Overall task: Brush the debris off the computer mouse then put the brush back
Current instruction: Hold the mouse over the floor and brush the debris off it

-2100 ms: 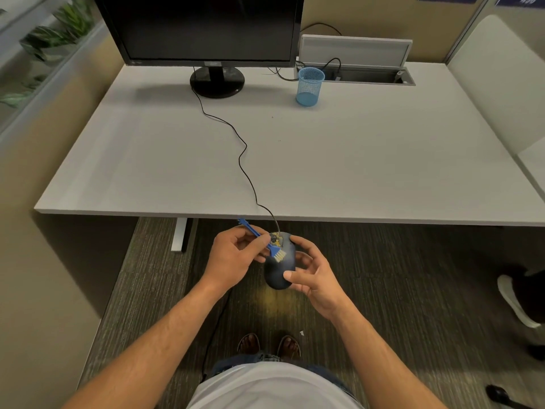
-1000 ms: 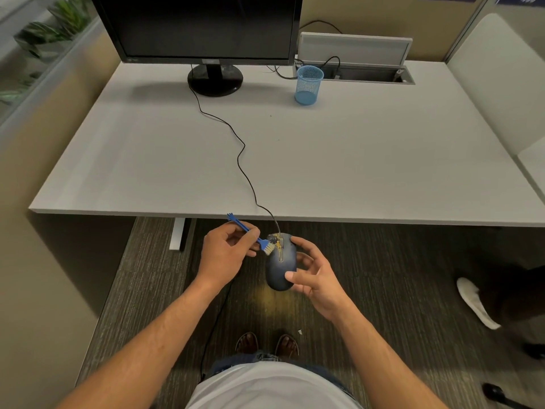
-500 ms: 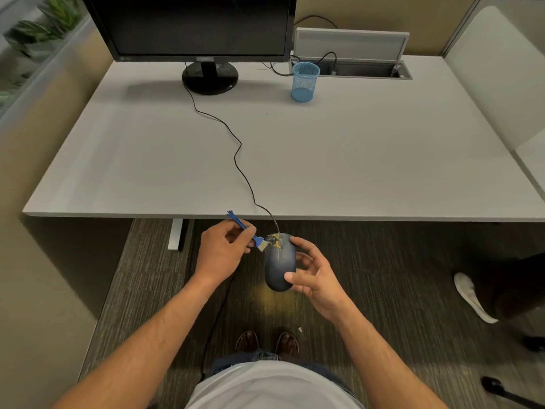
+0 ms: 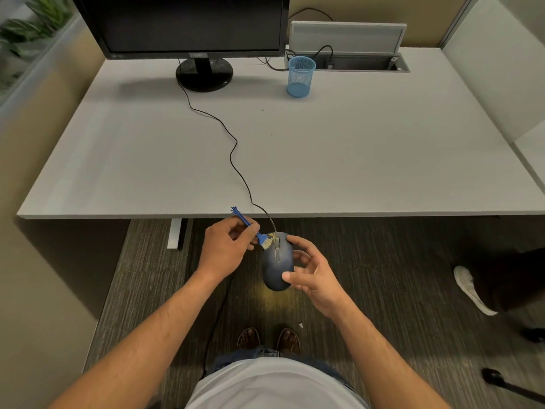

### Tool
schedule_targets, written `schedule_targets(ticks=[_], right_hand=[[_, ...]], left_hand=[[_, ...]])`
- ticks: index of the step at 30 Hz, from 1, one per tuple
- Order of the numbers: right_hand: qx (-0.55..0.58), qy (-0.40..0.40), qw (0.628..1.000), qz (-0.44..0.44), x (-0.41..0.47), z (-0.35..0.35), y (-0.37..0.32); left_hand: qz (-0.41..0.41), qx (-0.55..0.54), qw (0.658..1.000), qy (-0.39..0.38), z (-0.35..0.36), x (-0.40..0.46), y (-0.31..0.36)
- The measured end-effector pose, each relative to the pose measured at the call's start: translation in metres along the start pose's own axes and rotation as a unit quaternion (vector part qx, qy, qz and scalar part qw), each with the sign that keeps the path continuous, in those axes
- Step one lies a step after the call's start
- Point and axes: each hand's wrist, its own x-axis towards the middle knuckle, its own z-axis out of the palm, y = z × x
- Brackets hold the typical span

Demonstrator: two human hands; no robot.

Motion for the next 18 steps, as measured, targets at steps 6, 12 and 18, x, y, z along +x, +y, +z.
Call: schedule_targets(ticks=[6, 12, 18], right_hand=[[-0.007, 0.004, 1.000, 0.001, 0.000, -0.002, -0.001], [-0.008, -0.002, 1.000, -0.002, 0.002, -0.005, -0.001], [-0.014, -0.005, 1.000, 0.002, 0.000, -0.008, -0.002]], left_hand=[[-0.006, -0.005, 0.999, 0.036, -0.003, 0.005, 0.001], [-0.003, -0.023, 1.000, -0.008, 0.011, 0.003, 0.007], [-0.027, -0.006, 0.999, 0.022, 0.010, 0.009, -0.002]])
